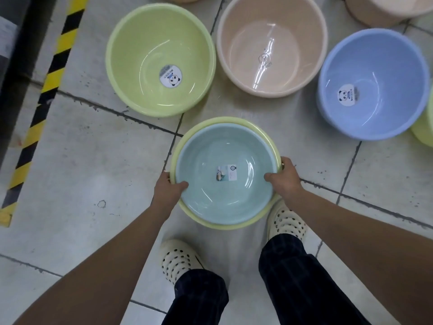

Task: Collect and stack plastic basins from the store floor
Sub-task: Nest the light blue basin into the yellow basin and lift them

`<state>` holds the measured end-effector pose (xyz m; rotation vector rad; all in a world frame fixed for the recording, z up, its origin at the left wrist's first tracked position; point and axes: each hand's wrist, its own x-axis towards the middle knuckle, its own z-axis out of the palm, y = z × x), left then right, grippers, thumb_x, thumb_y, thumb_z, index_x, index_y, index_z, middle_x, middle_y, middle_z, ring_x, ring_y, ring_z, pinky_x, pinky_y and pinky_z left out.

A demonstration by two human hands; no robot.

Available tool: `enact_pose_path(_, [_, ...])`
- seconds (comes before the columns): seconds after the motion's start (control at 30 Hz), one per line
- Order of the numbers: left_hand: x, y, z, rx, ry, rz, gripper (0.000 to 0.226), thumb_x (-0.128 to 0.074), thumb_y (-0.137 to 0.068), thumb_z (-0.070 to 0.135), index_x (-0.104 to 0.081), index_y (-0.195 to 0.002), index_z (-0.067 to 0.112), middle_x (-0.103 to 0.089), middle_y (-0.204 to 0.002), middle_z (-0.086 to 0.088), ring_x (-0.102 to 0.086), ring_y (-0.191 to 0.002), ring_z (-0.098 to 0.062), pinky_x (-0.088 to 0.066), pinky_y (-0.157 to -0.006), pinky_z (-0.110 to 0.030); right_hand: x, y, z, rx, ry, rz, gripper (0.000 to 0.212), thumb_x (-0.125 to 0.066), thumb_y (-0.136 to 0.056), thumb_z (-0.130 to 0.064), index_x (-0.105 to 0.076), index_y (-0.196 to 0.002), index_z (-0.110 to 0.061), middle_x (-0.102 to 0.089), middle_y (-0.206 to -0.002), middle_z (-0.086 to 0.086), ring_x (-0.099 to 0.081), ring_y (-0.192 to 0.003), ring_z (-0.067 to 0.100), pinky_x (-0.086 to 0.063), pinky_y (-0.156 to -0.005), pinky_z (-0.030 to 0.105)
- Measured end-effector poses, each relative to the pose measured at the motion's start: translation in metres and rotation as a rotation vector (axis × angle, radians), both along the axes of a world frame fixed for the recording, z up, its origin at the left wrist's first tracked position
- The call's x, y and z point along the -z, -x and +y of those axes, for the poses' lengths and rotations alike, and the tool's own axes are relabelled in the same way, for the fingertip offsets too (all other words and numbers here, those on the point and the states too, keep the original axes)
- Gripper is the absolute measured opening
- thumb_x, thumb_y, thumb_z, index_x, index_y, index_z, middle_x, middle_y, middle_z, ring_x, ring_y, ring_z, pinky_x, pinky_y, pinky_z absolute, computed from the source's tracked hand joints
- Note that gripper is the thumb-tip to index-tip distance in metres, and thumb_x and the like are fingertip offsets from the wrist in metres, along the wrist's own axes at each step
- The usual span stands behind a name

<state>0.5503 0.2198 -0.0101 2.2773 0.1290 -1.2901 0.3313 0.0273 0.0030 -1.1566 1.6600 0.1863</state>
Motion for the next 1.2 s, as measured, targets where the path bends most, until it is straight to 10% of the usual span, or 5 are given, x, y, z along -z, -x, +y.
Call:
enact_pose_path(0.23, [-0.101, -0.013, -0.024, -0.062, 0.095, -0.056, 0.024, -0.081, -0.083, 0.017, -0.062, -0.093, 0.008, -0.066, -0.084, -0.002, -0.064, -0.072, -0.014, -0.049, -0.053, -0.019, -0.099, -0.017, -0.034, -0.085, 0.054, 0.007, 0.051, -0.069, -0.084, -0.004, -0.043, -0.127, -0.014, -0.056, -0.105, 0.005, -0.056, -0.096, 0.028, -0.042, -0.076, 0.031])
enact_pose_path(0.4, [-0.196, -0.04, -0.057, -0.067, 0.087, -0.174, 0.038, -0.083, -0.083, 0.021, -0.055, -0.106, 0.009, -0.063, -0.102, -0.007, -0.062, -0.091, -0.025, -0.049, -0.075, -0.034, -0.193, -0.044, -0.069, -0.132, 0.085, -0.026, 0.053, -0.071, -0.086, -0.01, -0.043, -0.131, -0.014, -0.055, -0.106, 0.003, -0.057, -0.099, 0.028, -0.044, -0.078, 0.033])
enact_pose_path(0.77, [-0.41, -0.083, -0.118, -0.132, 0.087, -0.281, 0.039, -0.08, -0.085, 0.021, -0.062, -0.115, 0.004, -0.062, -0.101, -0.005, -0.061, -0.093, -0.024, -0.045, -0.076, -0.03, -0.409, -0.101, -0.142, -0.255, 0.089, -0.12, 0.063, -0.07, -0.088, -0.006, -0.043, -0.144, -0.013, -0.059, -0.118, 0.005, -0.057, -0.108, 0.026, -0.047, -0.096, 0.04])
enact_pose_path(1.2, [-0.398, -0.2, -0.145, -0.011, 0.022, -0.24, 0.041, -0.078, -0.085, 0.018, -0.063, -0.12, 0.003, -0.067, -0.106, -0.011, -0.061, -0.091, -0.024, -0.053, -0.082, -0.036, -0.39, -0.177, -0.115, 0.044, 0.011, -0.064, 0.048, -0.077, -0.077, -0.012, -0.057, -0.12, -0.019, -0.069, -0.112, 0.008, -0.067, -0.1, 0.026, -0.058, -0.088, 0.046])
